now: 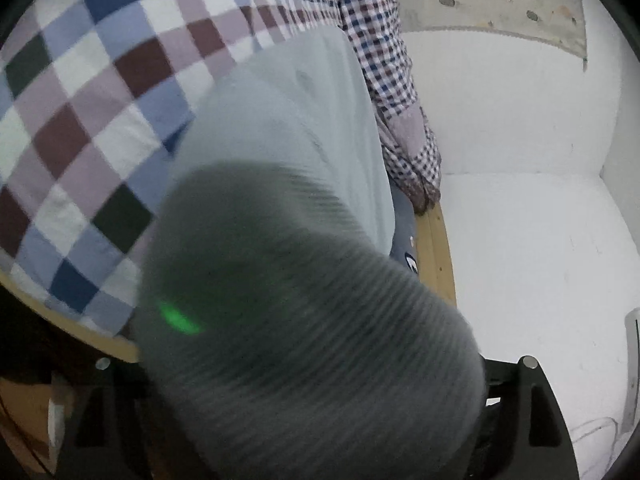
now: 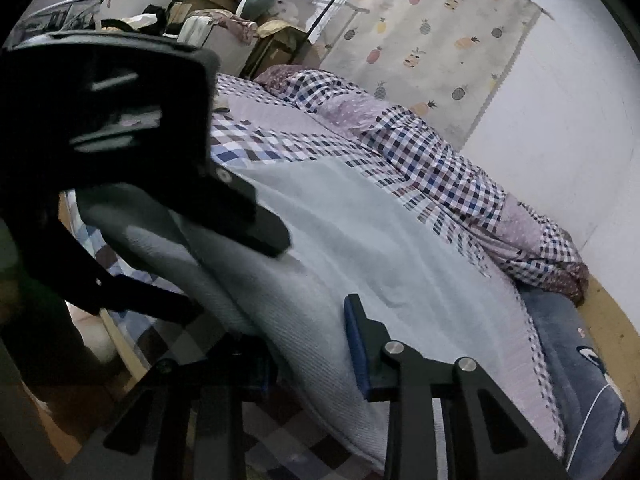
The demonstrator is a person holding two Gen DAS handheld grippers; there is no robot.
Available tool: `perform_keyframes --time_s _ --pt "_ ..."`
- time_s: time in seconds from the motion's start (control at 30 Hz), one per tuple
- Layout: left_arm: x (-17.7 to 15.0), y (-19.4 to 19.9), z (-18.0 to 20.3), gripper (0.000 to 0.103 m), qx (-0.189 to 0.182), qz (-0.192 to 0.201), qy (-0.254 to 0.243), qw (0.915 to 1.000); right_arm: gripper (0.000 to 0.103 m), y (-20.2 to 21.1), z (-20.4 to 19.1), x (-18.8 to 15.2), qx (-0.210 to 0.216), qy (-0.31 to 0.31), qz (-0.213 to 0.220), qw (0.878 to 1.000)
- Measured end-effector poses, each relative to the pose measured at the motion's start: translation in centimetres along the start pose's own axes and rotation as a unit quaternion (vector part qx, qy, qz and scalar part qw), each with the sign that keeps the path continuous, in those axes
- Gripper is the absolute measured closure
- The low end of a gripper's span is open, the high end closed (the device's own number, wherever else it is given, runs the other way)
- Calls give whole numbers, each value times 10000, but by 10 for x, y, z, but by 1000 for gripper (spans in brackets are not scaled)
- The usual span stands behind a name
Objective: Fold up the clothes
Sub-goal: 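Lift the folded sweatpants with both tools off the duvet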
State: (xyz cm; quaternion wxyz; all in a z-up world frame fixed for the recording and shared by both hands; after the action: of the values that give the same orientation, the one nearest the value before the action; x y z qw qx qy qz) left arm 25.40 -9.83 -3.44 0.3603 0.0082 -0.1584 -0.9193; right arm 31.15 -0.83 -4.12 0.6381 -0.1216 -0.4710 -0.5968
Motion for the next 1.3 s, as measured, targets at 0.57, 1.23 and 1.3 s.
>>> perform_keyframes --time_s 0.57,1.23,1.3 --pt "33 8 8 73 12 57 -452 9990 69 -5 6 -1 85 -142 16 9999" --pt "46 -7 68 77 -463 -194 -509 9974 28 -13 43 -52 -1102 780 -420 9899" --pt "53 -4 71 77 -538 -215 -488 9971 28 -16 50 -61 -1292 898 -524 9862"
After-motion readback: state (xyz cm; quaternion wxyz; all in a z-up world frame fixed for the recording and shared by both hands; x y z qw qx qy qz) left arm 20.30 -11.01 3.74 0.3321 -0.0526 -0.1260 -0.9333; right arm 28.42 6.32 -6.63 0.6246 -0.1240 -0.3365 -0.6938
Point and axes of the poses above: each gripper's, at about its wrist camera, not at the fingertips, and y roughly against the way its jaws point, z to its right, x to its top, the point moved 4 cm from there along -y, roughly the way its jaws point, and after that the axes turned 8 degrees about z, right-handed, at the moved point
